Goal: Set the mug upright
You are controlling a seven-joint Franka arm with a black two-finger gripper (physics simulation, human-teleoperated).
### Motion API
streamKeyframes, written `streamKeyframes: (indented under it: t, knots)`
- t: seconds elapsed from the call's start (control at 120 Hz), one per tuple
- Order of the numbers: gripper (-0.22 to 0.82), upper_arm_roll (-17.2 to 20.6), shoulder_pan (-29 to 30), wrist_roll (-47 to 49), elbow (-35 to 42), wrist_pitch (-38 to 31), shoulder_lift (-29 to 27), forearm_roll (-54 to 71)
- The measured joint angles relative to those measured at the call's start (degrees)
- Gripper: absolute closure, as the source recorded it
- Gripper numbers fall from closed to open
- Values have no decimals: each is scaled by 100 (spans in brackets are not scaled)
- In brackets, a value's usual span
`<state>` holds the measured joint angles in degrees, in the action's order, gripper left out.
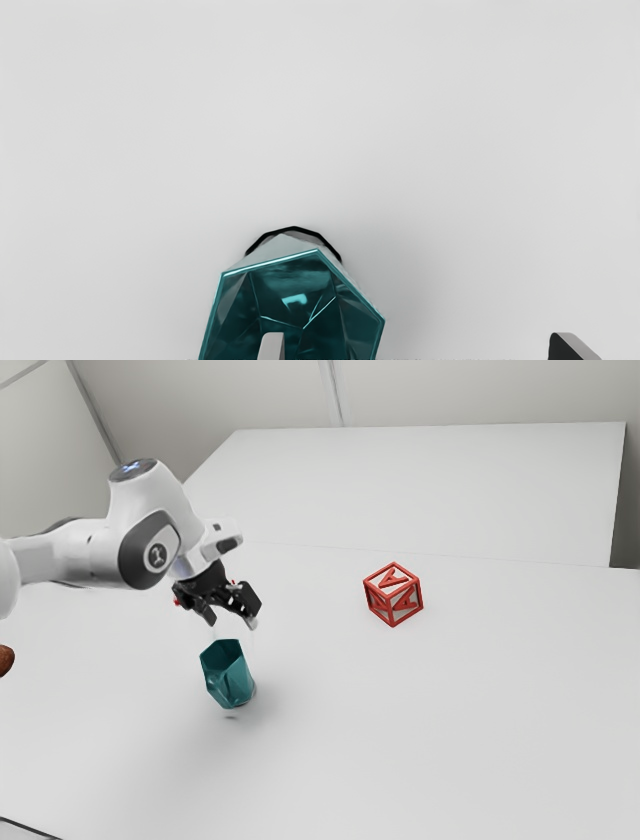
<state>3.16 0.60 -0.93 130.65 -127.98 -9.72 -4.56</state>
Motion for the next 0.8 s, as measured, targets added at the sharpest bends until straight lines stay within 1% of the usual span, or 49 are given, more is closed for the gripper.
streamKeyframes:
  t: [0.217,0.55,0.8]
  knots:
    - [3,0,18,3,-967,984,284,-14]
    - [2,54,8,6,-2361,2280,692,22]
    - [2,70,10,12,-3013,2981,860,52]
